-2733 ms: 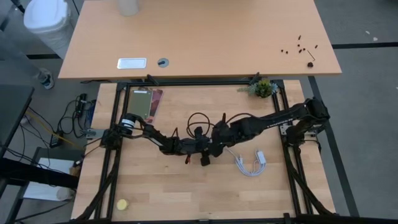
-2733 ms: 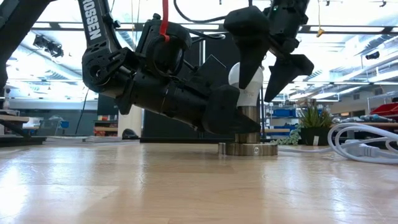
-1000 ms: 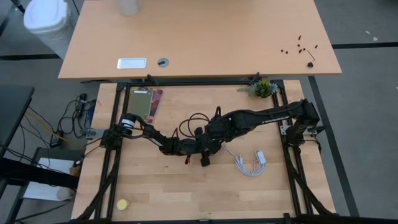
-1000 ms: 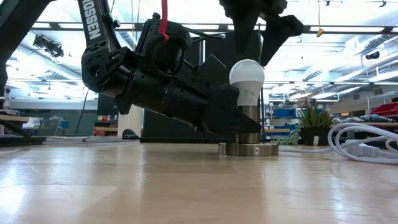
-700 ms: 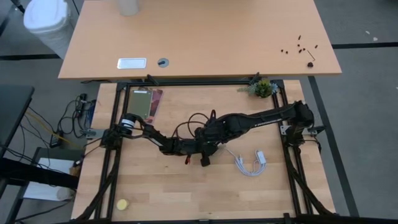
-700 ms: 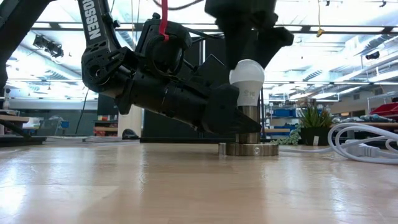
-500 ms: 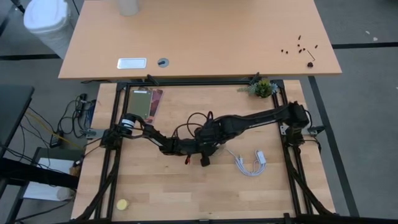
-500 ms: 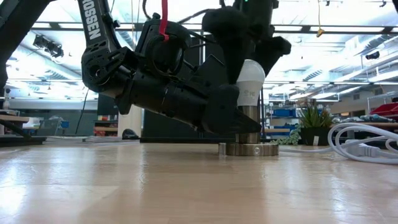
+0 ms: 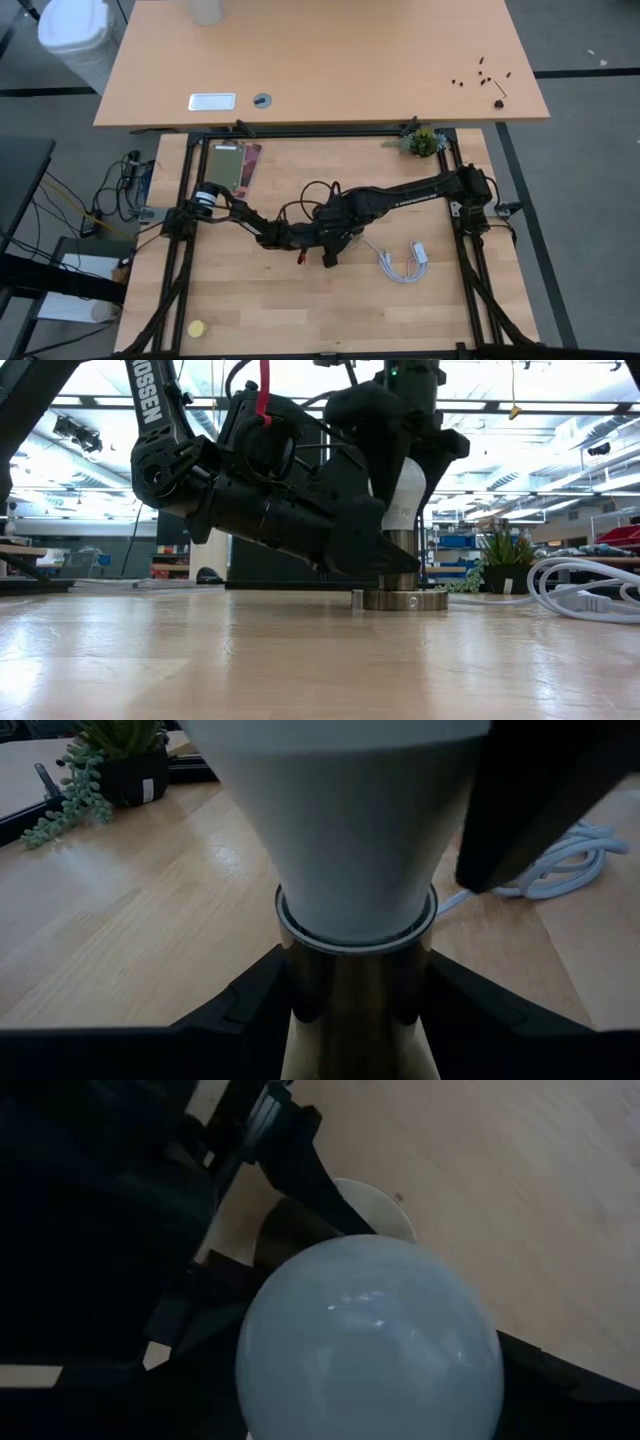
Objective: Screw lightbulb
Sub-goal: Remove the white lightbulb from the desk lamp
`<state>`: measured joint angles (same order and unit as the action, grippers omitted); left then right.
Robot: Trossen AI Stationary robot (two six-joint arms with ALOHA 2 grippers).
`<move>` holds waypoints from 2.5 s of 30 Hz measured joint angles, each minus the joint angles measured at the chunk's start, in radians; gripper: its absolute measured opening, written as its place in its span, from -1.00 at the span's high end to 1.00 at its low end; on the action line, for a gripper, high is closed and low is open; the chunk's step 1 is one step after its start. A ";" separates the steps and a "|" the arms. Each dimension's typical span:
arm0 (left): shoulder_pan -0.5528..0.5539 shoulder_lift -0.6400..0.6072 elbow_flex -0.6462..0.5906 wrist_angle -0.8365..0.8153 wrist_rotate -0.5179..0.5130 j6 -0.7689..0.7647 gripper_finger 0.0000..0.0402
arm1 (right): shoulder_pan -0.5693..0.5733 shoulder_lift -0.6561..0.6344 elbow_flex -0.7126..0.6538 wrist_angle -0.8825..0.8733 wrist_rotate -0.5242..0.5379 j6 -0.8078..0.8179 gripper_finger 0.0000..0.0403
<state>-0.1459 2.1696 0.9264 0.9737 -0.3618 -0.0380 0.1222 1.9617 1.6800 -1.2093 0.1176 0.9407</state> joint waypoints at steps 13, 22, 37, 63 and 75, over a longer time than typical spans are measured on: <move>0.000 0.000 0.000 0.000 0.000 0.000 0.06 | -0.008 0.000 -0.001 0.001 -0.016 -0.301 -0.36; 0.000 0.000 0.000 0.001 -0.002 0.004 0.06 | -0.008 0.000 -0.002 -0.001 -0.016 -1.051 -0.39; 0.000 0.000 0.000 0.000 0.001 0.005 0.06 | -0.006 0.000 -0.003 -0.014 -0.003 -1.437 -0.49; 0.000 0.000 0.000 -0.003 0.000 0.005 0.06 | 0.002 0.000 0.011 -0.026 0.075 0.010 -0.90; 0.000 0.000 -0.001 0.000 -0.001 0.004 0.06 | 0.034 -0.002 -0.065 0.027 0.125 0.073 -0.85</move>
<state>-0.1459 2.1696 0.9253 0.9741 -0.3630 -0.0343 0.1563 1.9594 1.6154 -1.1821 0.2428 1.0135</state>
